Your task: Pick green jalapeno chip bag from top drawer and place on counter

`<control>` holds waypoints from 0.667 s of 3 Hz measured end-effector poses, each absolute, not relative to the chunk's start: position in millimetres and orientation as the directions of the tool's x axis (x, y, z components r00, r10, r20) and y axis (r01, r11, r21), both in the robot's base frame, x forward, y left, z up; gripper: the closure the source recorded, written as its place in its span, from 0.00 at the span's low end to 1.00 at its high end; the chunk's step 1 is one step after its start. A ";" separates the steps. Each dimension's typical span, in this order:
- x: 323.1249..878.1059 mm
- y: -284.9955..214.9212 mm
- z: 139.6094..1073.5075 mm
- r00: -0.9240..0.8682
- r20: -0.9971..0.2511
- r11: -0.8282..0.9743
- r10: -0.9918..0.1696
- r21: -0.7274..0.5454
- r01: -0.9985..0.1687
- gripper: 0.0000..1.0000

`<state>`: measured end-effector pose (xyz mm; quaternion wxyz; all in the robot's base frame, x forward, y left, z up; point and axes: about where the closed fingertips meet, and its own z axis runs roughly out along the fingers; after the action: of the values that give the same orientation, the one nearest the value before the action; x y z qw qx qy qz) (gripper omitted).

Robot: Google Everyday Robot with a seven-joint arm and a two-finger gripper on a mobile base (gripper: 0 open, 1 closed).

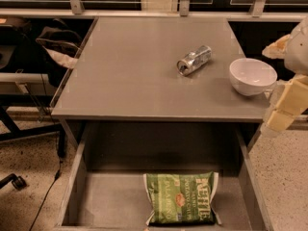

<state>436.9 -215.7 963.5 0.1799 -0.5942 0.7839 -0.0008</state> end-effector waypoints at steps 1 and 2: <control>430.6 -215.3 944.5 -0.272 -0.379 0.360 -0.885 -0.186 -0.914 0.00; 425.0 -218.6 924.3 -0.336 -0.454 0.454 -0.825 -0.178 -0.873 0.00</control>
Offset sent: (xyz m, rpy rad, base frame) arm -0.0157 -0.0110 -0.0684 0.2872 -0.0685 -0.2521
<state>425.0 -218.6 924.3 0.2473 -0.5202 0.8160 0.0489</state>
